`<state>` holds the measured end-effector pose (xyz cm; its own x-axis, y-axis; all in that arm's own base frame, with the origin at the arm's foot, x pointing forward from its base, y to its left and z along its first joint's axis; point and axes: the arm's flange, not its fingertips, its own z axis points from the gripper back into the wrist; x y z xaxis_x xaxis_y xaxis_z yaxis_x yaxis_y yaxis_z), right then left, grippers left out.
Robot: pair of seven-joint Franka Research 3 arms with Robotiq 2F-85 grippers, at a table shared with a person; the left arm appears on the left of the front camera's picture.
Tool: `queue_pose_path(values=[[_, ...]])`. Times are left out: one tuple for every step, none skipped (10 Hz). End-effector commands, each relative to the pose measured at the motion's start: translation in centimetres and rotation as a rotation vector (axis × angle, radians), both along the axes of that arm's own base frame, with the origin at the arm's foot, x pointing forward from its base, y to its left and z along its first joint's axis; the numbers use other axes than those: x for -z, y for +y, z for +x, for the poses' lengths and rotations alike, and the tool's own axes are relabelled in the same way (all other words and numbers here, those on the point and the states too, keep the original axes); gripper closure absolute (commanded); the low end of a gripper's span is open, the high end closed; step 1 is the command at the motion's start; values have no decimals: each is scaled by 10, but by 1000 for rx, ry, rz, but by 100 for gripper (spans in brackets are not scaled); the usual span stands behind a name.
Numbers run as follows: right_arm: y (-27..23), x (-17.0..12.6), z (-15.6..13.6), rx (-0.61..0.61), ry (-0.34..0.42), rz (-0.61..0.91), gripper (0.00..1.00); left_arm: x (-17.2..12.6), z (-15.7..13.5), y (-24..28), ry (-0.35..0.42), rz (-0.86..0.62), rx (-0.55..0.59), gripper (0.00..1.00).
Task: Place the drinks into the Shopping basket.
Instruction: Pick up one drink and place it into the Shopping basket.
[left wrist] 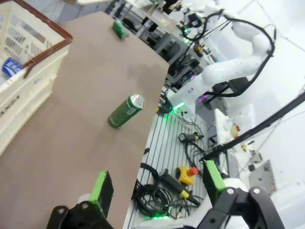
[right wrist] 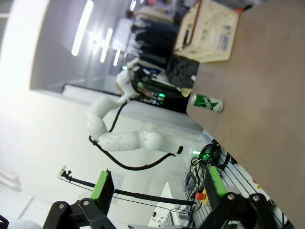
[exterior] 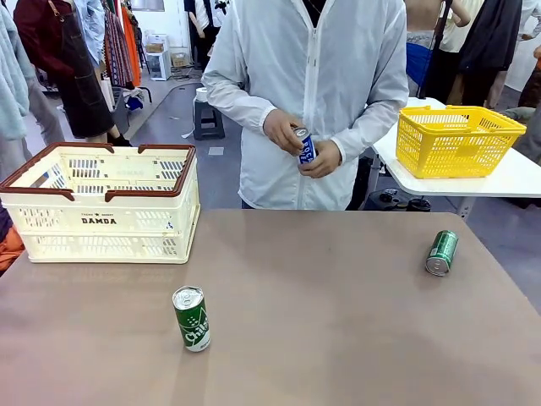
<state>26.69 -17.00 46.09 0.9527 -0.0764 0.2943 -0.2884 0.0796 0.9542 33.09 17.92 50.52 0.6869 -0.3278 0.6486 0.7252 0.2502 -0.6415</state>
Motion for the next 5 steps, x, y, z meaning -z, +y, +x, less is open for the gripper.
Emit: queue_pose_path(values=[[-1, -5, 1, 3, -4, 10, 0, -37, -16, -76, 39, 184, -50, 0], [-1, -5, 1, 3, -4, 10, 0, -46, -27, -120, 101, 303, -26, 0], [-1, -5, 1, 3, -4, 10, 0, -47, -32, -161, 109, 434, 1, 0], [-1, -5, 1, 3, -4, 10, 0, -42, -30, -203, 94, 528, 69, 0], [-1, -5, 1, 3, -4, 10, 0, -39, -24, -238, 75, 618, 49, 0]])
